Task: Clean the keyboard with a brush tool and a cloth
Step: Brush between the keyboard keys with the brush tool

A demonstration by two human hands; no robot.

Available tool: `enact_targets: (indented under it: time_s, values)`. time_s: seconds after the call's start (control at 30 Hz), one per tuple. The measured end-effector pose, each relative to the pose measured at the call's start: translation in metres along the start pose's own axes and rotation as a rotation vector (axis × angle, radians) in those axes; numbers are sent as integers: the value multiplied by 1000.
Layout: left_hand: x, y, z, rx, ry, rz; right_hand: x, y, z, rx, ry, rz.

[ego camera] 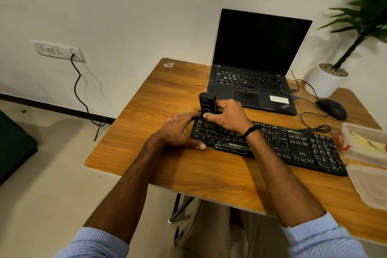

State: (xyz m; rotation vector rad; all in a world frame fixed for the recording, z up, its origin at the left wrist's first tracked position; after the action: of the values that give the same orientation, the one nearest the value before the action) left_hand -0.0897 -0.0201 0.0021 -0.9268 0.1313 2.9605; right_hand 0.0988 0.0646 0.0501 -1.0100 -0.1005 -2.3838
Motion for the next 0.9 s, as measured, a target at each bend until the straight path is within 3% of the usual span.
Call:
enact_targets:
  time_s: [0.13,0.23,0.37,0.43,0.5,0.53,0.67,0.8,0.83,0.9]
  values:
    - [0,-1,1,3,-7,10,0,1,-3,140,-37,18]
    - [1,-1,0,18,1,0,-3,0,1,-73,28,-18]
    - [5,-2,-1,14,38,48,-3,3,-3,203,-141,1]
    - [7,-3,-1,13,52,55,-3,2,-3,95,-103,1]
    - [6,-2,-1,14,53,42,-5,1,0,-138,-14,-19]
    - [4,-1,-1,10,56,41,-8,0,0,-150,-37,-24]
    - [5,-2,0,-4,106,77,-11,3,-5,161,-287,-36]
    - [1,-1,0,11,89,97,-8,-5,-6,-197,-42,-35]
    - [1,-2,0,13,94,99,-9,-6,-8,-183,-75,-40]
    - [3,-2,-1,10,115,99,-13,-8,-16,21,-247,-69]
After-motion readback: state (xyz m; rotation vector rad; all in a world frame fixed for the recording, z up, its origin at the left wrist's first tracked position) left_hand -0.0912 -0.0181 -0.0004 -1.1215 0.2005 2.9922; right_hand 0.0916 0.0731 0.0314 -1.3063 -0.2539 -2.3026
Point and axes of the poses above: each hand's wrist, its own y-axis away from the middle knuckle, its own z-axis out of the back of the hand, x = y × z, the point moved 1 cm from there along -y, towards the middle knuckle, and after that the axes turned 3 degrees about -x, right-handed, at the moved point
